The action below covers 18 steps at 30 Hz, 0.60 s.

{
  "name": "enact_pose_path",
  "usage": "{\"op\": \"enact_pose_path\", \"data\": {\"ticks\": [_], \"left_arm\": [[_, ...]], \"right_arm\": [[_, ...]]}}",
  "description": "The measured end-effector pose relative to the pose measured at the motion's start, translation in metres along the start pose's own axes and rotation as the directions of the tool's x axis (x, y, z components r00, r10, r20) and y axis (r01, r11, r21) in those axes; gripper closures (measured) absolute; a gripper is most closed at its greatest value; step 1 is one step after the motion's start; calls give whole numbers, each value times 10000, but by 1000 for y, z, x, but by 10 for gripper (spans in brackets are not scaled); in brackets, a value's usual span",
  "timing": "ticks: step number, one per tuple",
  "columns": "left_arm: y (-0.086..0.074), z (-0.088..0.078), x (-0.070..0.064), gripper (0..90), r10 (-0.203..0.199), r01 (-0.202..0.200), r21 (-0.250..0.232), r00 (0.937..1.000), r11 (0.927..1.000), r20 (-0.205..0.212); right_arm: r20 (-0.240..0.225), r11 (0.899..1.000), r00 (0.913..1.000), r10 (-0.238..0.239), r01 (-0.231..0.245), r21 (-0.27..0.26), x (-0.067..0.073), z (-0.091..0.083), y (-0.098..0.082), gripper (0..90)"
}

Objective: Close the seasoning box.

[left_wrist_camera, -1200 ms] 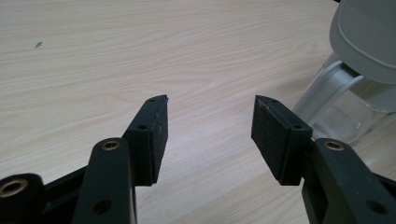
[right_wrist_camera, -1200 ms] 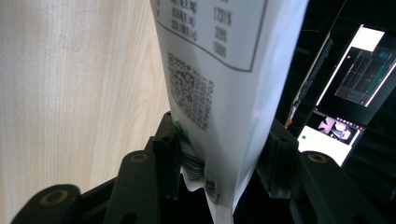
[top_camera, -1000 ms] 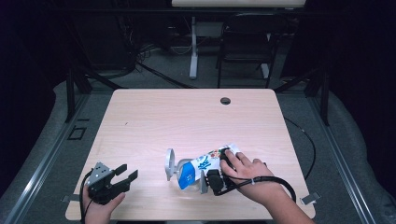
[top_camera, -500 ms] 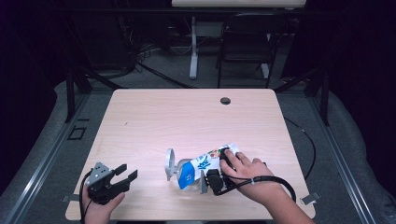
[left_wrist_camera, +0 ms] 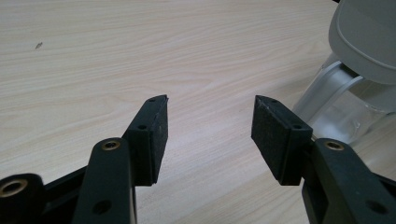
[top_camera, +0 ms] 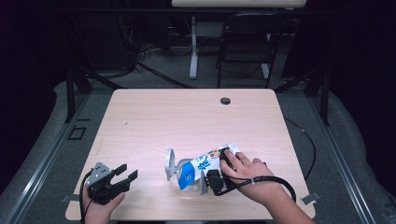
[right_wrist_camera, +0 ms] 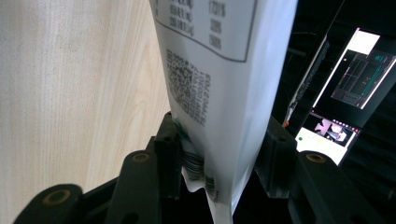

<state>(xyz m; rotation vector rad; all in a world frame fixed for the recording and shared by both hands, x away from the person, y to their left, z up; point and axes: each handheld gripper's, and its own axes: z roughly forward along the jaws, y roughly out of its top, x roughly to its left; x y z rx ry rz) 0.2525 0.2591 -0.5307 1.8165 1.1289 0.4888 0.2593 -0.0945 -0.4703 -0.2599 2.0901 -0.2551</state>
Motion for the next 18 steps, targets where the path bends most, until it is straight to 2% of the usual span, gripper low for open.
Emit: {"op": "enact_pose_path", "data": {"ticks": [18], "left_arm": [[0,0,0,465,-29,29,-20,10000,10000,3]], "right_arm": [[57,9999,9999,-146,146,-28,-1,0,0,581]]}}
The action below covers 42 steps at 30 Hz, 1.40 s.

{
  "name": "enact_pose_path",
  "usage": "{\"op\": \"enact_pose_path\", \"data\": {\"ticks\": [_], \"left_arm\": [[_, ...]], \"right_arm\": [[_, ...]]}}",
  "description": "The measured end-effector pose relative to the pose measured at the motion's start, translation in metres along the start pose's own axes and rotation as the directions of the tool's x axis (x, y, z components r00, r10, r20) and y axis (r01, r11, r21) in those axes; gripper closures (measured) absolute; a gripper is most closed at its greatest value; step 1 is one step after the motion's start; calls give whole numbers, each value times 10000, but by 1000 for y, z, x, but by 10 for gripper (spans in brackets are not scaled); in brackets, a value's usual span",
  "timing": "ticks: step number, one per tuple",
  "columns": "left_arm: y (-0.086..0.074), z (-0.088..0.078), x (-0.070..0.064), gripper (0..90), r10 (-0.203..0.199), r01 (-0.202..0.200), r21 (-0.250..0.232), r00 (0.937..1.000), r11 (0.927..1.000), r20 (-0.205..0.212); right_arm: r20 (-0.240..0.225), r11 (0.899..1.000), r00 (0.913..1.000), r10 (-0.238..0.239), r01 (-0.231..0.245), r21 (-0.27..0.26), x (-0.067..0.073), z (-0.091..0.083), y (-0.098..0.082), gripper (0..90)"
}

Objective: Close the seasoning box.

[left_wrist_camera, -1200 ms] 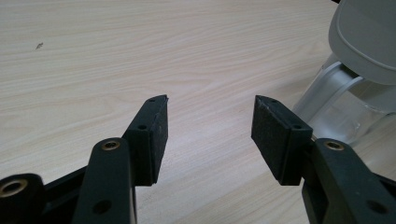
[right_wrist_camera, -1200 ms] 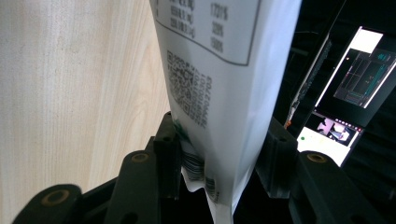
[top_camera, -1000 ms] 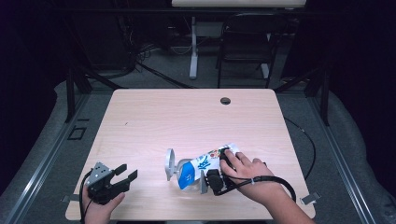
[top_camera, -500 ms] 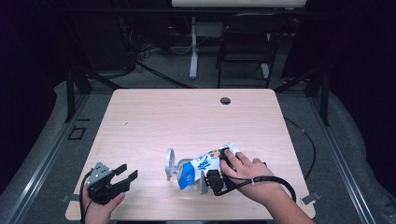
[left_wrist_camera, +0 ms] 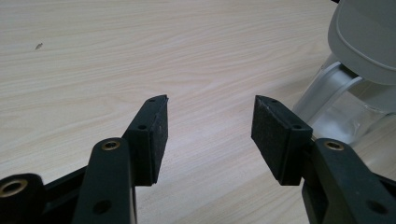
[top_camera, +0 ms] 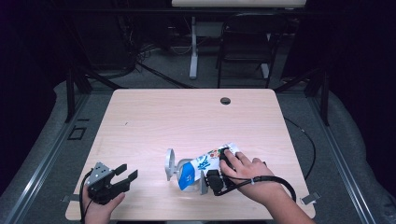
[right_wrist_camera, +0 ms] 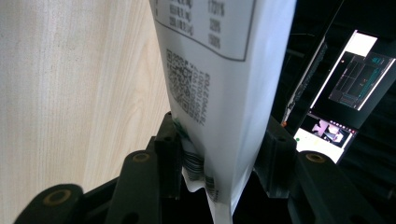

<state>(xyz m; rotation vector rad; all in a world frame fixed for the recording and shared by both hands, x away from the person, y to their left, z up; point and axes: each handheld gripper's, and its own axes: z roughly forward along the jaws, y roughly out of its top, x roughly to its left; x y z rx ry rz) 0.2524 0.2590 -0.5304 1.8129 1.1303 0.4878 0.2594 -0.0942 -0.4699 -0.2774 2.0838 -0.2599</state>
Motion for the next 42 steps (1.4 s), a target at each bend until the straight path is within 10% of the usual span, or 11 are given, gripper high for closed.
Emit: {"op": "enact_pose_path", "data": {"ticks": [42], "left_arm": [[0,2,-1,465,43,-43,-25,10000,10000,12]], "right_arm": [[163,9997,9996,-234,234,34,-1,-2,1,590]]}}
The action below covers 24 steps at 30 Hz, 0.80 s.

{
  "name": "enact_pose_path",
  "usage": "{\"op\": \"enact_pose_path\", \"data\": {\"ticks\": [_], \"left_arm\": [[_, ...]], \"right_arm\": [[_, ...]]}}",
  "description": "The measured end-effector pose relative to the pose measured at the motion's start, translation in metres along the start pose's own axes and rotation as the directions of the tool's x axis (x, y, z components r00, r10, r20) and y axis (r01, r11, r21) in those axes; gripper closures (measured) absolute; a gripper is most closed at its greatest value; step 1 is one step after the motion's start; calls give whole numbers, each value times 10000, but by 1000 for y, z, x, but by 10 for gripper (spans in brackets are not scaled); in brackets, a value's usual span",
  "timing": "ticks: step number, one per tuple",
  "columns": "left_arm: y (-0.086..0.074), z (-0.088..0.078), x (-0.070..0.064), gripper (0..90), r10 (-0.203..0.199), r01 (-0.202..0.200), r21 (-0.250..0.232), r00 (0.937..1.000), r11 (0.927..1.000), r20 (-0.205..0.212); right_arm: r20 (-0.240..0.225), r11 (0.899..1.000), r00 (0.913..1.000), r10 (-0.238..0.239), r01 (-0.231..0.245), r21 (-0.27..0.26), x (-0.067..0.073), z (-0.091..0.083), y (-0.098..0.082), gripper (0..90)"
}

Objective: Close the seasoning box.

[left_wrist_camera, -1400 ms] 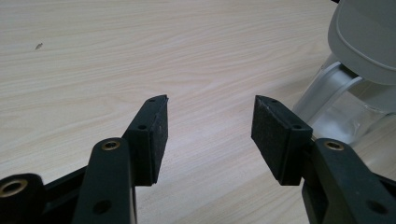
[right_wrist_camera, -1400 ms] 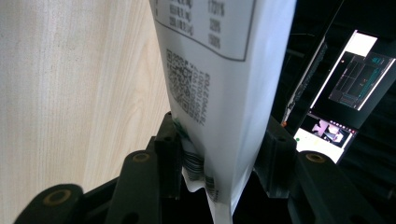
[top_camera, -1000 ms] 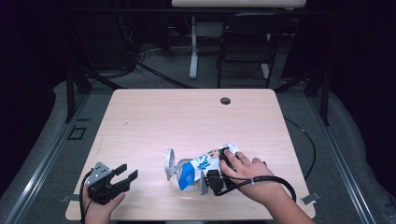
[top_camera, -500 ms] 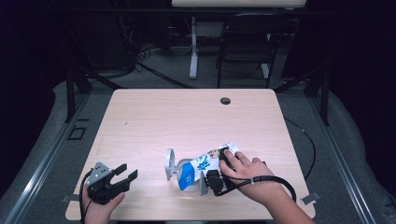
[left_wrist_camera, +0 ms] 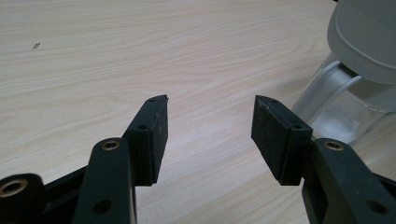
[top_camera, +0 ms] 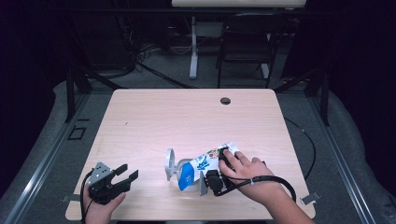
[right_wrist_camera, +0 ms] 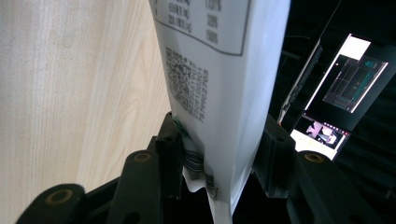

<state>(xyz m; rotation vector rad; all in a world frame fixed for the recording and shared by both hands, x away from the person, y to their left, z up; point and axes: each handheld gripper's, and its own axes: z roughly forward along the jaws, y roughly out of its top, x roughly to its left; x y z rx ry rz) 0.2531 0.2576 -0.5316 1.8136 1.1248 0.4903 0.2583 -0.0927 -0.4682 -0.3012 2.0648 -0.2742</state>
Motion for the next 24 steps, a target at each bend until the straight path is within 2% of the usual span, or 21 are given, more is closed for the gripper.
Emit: {"op": "enact_pose_path", "data": {"ticks": [18,24], "left_arm": [[1,-2,1,465,-46,46,-7,10000,10000,-21],[1,-2,1,465,-81,80,-82,10000,9999,-8]], "right_arm": [[35,10000,10000,16,-16,-82,-1,-1,0,603],[109,9999,9998,-138,138,44,-2,-2,1,612]]}}
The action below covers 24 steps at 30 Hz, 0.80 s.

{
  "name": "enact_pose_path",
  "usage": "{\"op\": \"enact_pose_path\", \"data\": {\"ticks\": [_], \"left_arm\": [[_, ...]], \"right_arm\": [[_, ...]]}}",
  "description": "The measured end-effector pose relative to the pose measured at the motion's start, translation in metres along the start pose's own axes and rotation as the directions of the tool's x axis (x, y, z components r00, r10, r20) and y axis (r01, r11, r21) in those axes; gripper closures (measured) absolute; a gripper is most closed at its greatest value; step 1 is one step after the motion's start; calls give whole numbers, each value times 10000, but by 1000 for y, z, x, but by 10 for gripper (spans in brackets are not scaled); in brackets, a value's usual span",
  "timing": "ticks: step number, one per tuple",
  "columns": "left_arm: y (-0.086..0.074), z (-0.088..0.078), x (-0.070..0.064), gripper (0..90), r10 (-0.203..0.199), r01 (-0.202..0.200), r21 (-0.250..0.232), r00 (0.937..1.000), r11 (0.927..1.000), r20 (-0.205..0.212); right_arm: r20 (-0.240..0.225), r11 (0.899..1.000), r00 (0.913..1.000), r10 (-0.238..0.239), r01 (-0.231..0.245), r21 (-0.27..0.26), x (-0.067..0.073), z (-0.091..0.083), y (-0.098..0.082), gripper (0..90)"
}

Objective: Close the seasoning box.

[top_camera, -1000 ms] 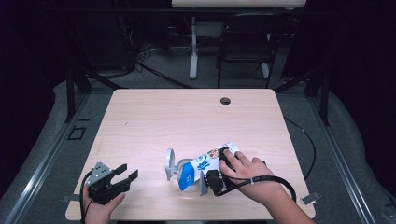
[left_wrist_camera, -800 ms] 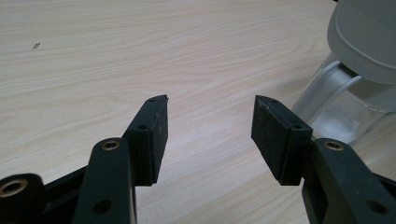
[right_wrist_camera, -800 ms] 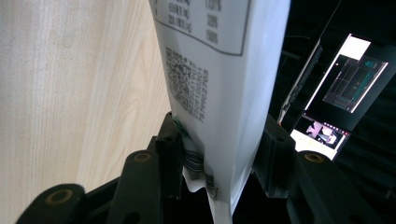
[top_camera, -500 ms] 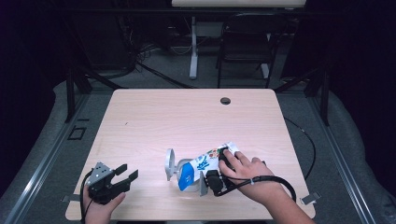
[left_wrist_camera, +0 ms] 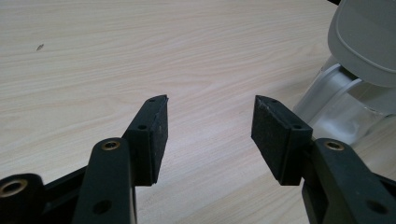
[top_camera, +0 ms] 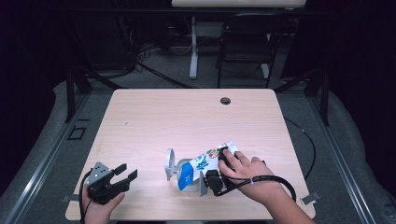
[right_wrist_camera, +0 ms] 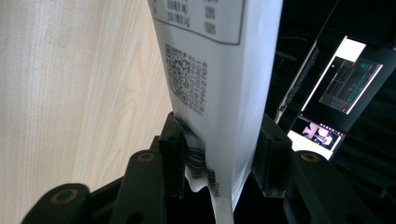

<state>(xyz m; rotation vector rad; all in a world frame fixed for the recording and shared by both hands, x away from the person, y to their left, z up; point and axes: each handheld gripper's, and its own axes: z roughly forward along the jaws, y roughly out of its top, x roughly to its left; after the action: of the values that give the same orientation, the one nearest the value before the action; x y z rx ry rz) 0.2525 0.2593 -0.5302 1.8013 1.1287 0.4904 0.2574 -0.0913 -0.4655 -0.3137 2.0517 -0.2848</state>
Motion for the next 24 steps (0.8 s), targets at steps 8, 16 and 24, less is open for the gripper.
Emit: {"op": "enact_pose_path", "data": {"ticks": [8,16,24], "left_arm": [[0,0,0,465,3,-3,8,10000,10000,8],[0,0,0,465,-21,21,-25,10000,10000,-7],[-1,1,1,465,-18,18,18,10000,10000,-21]], "right_arm": [[17,9999,10000,4,-4,-124,1,0,-1,619],[42,9999,10000,-42,42,-118,2,0,-1,626],[92,9999,9999,-124,125,-112,2,0,-1,634]]}}
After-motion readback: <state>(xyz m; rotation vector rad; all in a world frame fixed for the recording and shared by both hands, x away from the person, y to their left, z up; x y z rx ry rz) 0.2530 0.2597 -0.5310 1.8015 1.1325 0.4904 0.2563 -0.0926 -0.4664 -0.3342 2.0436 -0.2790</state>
